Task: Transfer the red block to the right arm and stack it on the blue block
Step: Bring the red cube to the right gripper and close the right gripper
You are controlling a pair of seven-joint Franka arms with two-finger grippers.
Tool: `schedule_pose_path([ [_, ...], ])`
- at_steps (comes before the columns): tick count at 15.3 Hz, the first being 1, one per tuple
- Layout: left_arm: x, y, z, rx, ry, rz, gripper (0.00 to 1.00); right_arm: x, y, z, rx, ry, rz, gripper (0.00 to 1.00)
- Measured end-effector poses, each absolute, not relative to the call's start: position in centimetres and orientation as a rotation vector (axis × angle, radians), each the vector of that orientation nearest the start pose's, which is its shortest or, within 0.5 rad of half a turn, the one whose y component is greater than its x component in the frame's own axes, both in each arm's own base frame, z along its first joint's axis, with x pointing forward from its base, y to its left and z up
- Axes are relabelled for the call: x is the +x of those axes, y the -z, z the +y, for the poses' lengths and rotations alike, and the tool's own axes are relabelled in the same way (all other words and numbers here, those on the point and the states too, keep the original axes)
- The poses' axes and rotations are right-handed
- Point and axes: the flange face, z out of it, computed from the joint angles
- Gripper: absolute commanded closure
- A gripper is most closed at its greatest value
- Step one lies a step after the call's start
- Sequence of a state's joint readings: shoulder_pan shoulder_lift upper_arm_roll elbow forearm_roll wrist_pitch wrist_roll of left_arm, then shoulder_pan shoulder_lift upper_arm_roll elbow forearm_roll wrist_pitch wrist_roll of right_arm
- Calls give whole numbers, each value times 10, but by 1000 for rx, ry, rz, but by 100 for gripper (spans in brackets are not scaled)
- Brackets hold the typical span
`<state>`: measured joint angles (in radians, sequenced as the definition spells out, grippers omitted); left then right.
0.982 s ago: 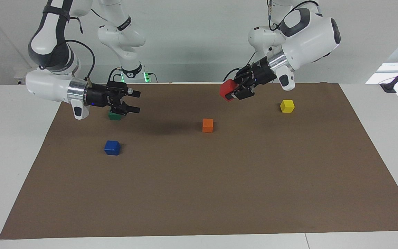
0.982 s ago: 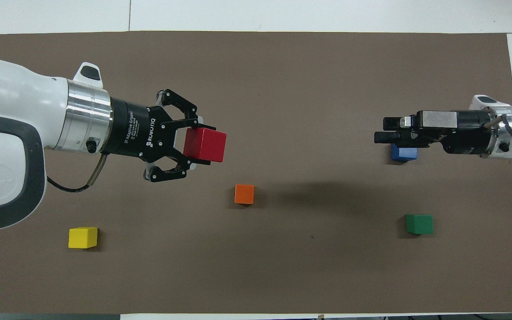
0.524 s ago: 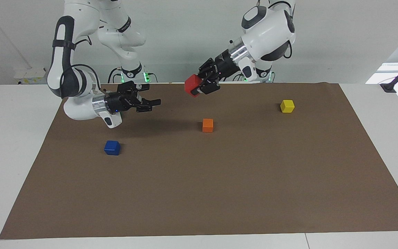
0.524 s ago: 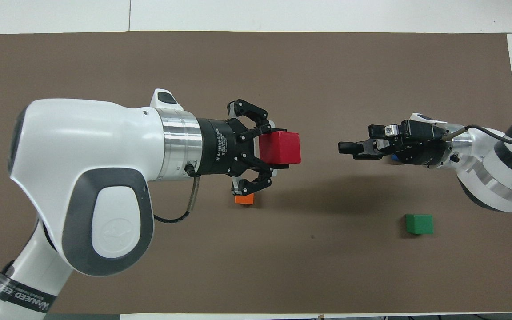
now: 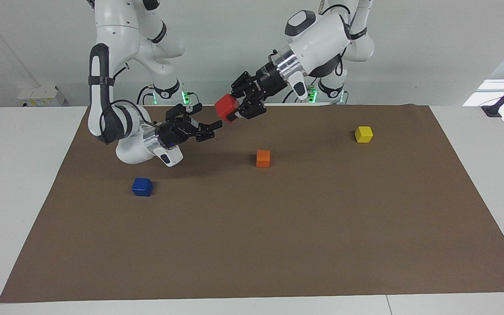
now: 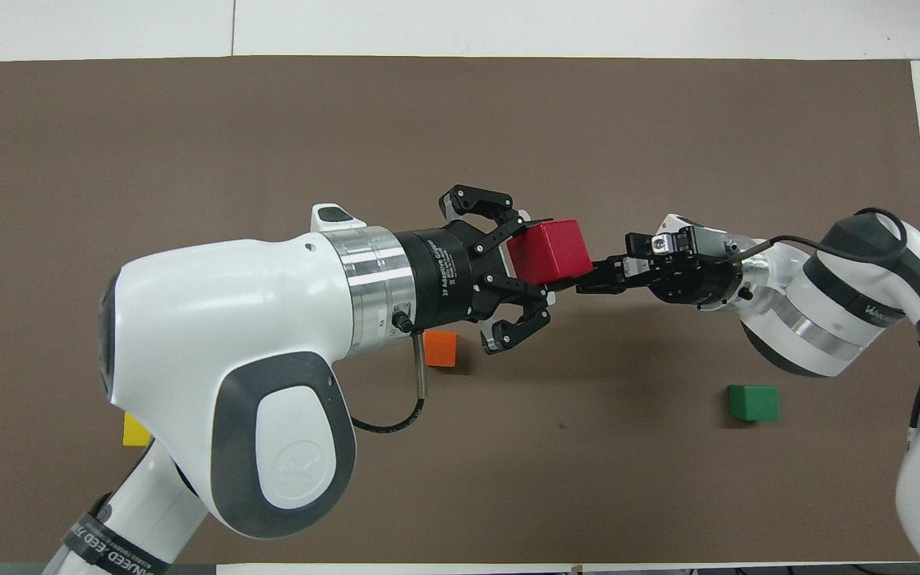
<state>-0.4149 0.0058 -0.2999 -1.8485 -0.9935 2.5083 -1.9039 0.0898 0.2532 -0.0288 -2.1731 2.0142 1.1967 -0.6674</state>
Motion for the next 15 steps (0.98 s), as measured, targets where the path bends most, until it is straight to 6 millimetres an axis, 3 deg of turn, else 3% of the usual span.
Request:
schedule_pose_path([
  [9, 449, -570, -414, 1359, 800, 1811, 100, 533, -385, 172, -1008, -86, 67, 3],
  [10, 448, -568, -414, 1362, 801, 1814, 100, 533, -385, 176, -1002, -81, 70, 14],
  [11, 447, -565, -414, 1366, 802, 1818, 100, 533, -385, 180, -1000, -81, 71, 38],
  [12, 446, -563, -415, 1370, 802, 1821, 100, 532, -385, 184, -1000, -79, 74, 79],
  [13, 445, -561, -416, 1373, 803, 1821, 100, 532, -384, 187, -1002, -77, 79, 100],
  [15, 445, -561, -416, 1374, 803, 1821, 100, 533, -383, 188, -1013, -71, 90, 100],
])
